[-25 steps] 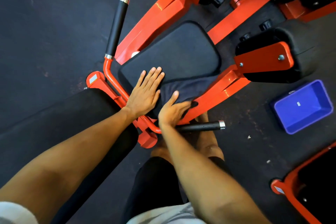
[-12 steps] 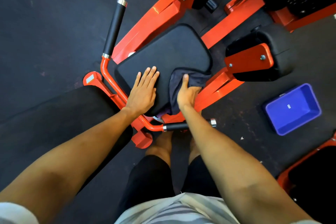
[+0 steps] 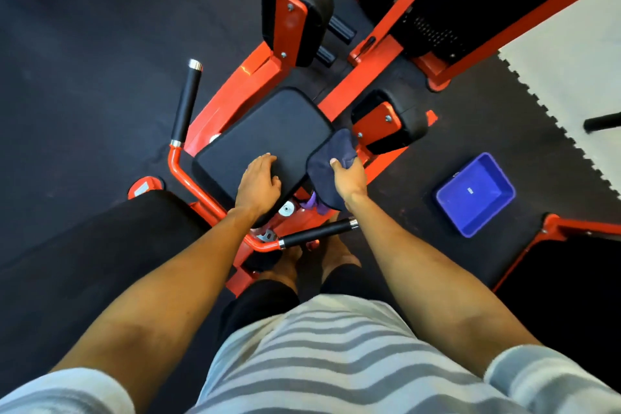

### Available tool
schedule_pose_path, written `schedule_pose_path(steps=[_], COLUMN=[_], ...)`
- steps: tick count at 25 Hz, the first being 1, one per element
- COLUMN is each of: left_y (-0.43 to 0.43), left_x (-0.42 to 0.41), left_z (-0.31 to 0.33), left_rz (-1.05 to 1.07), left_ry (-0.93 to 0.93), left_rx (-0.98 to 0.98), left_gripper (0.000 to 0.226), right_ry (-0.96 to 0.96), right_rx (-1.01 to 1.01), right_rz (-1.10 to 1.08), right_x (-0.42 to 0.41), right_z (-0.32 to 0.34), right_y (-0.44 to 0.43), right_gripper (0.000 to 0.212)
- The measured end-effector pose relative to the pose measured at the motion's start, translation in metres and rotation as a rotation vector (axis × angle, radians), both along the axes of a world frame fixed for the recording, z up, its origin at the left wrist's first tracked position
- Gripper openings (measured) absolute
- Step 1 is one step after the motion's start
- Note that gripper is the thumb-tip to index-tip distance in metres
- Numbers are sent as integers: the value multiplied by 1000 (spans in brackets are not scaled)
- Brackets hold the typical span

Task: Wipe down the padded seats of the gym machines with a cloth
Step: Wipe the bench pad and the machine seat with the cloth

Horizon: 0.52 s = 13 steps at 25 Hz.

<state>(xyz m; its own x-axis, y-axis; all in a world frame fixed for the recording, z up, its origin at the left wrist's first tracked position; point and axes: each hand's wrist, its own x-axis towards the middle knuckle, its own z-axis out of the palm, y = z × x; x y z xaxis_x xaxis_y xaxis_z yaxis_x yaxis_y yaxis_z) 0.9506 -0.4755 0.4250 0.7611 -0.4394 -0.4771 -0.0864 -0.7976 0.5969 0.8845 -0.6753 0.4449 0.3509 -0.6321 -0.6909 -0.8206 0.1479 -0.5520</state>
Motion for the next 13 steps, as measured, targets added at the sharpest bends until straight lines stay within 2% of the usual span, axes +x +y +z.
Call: schedule_pose_path(steps=[5, 7, 10, 13], left_y=[-28, -42, -60, -79], left_x=[8, 12, 11, 9], left_z=[52, 69, 88, 100], left_rz=[54, 55, 29, -5], left_ry=[12, 6, 14, 18], left_rx=[-119, -179, -256, -298], left_gripper=[50, 49, 48, 47], right_ry=[-139, -205, -223, -211], right_rx=[81, 132, 33, -117], right_rz=[-120, -120, -41, -51], right_x=[-28, -42, -63, -75], right_z=[70, 101, 134, 155], right_y=[-28, -36, -50, -66], right_gripper=[36, 46, 59, 46])
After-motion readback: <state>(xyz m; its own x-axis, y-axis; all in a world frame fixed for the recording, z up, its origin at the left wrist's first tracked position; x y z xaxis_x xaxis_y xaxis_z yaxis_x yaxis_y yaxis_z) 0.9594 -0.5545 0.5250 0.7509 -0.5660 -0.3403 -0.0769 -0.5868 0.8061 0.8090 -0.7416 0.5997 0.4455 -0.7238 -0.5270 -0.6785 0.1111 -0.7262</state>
